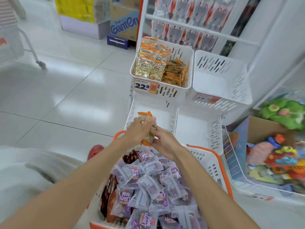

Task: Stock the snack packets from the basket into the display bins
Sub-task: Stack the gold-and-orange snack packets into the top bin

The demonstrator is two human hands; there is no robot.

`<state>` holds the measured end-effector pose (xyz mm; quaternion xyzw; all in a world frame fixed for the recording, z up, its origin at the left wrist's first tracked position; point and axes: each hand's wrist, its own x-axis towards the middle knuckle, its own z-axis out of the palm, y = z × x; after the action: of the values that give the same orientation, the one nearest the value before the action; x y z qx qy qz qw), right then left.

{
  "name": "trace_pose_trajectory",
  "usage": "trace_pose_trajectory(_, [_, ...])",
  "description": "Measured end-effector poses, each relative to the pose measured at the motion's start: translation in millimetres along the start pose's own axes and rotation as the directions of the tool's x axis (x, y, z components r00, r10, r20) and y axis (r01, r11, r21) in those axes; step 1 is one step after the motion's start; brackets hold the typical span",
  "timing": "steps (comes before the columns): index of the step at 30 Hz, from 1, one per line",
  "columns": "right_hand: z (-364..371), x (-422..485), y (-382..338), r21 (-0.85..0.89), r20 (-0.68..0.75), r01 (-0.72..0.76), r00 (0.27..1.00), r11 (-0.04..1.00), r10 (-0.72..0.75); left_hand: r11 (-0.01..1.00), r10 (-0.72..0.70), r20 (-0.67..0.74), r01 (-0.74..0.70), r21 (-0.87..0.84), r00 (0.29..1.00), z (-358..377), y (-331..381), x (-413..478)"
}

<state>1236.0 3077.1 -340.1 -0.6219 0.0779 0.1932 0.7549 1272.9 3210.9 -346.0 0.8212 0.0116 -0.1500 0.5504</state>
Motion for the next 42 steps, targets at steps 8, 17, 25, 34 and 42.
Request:
trace_pose_trajectory(8, [-13, 40, -120, 0.047, -0.047, 0.200, 0.979, 0.979, -0.198, 0.909, 0.405, 0.110, -0.413, 0.058, 0.907, -38, 96, 70])
trace_pose_trajectory(17, [-29, 136, -206, -0.166, -0.395, 0.310, 0.849, 0.936, -0.351, 0.637, 0.697, -0.227, -0.442, 0.632, 0.680, -82, 140, 155])
trace_pose_trajectory(25, [-22, 192, -181, -0.389, -0.289, 0.068, 0.938, 0.919, -0.191, 0.451, 0.731, -0.081, -0.391, 0.802, 0.678, -77, 90, 190])
trace_pose_trajectory(34, [-20, 153, -166, -0.467, -0.475, 0.360, 0.669, 0.808, -0.573, 0.298, 0.757, 0.018, -0.370, 0.880, 0.653, -70, 78, 199])
trace_pose_trajectory(42, [-10, 120, -92, -0.738, -0.349, 0.153, 0.746, 0.657, -0.566, 0.381, 0.749, -0.026, -0.398, 0.835, 0.662, -71, 79, 201])
